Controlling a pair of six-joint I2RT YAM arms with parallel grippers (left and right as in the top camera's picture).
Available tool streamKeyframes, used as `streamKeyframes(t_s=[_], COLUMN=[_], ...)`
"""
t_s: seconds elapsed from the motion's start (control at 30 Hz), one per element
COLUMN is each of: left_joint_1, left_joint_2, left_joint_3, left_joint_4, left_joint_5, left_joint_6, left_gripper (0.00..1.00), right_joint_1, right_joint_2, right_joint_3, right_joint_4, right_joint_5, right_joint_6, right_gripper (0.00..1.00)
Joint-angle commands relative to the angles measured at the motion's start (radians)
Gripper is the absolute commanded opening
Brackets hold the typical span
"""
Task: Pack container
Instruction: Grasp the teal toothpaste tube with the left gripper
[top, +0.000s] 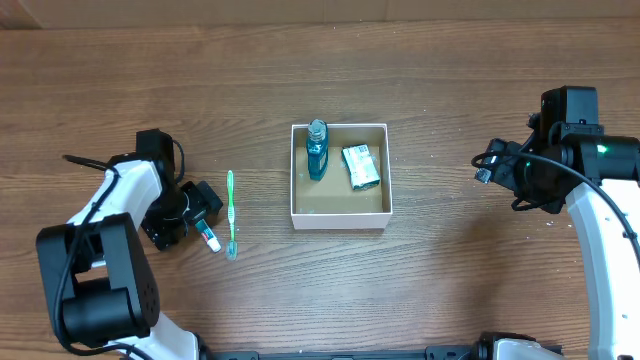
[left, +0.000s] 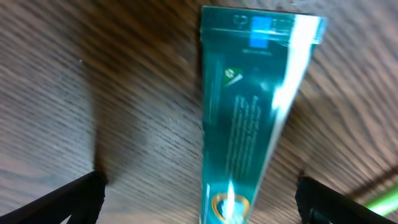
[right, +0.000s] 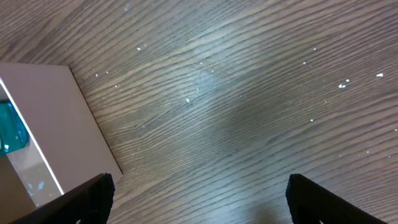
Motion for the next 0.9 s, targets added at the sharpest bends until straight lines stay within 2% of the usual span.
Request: streamKeyframes(t_s=[0.0,0.17,0.27,0.4,0.5,0.73,0.87], left_joint_1=[0.004,0.004,0.004,0.004,0.004,0.004,0.003], left_joint_2=[0.016,0.016,0.016,0.016,0.016,0.015,0.01], left_joint_3=[-0.007,-0.007,-0.007,-0.007,-0.007,0.017,0.089], left_joint_4=[0.013,0.016,0.009,0.002,-0.001,-0.008,-0.06], left_joint_5=[-0.023,-0.022,-0.022,-0.021,-0.021,-0.021,-0.022], left_joint_6=[-0.013,-0.013,-0.013,-0.013,-0.013,-0.008,0.002], left_gripper=[1.0,0.73,0.53,0.3,0.29,0.08,0.04], right_joint_1=[0.0,0.0,0.0,0.0,0.0,0.0,0.0], right_joint_2=[-0.01,-0.01,-0.01,-0.01,-0.01,-0.01,-0.01], right_joint_3=[-0.001,-0.001,-0.001,-0.001,-0.001,-0.001,-0.001], right_joint_4=[0.002,0.002,0.002,0.002,0.002,0.002,0.002], right_joint_5=[-0.002,-0.002,-0.002,-0.002,-0.002,-0.002,-0.002], right_joint_6=[-0.007,-0.007,-0.007,-0.007,-0.007,-0.007,-0.007], right_gripper=[0.91,0.91,0.91,0.91,0.91,0.91,0.91])
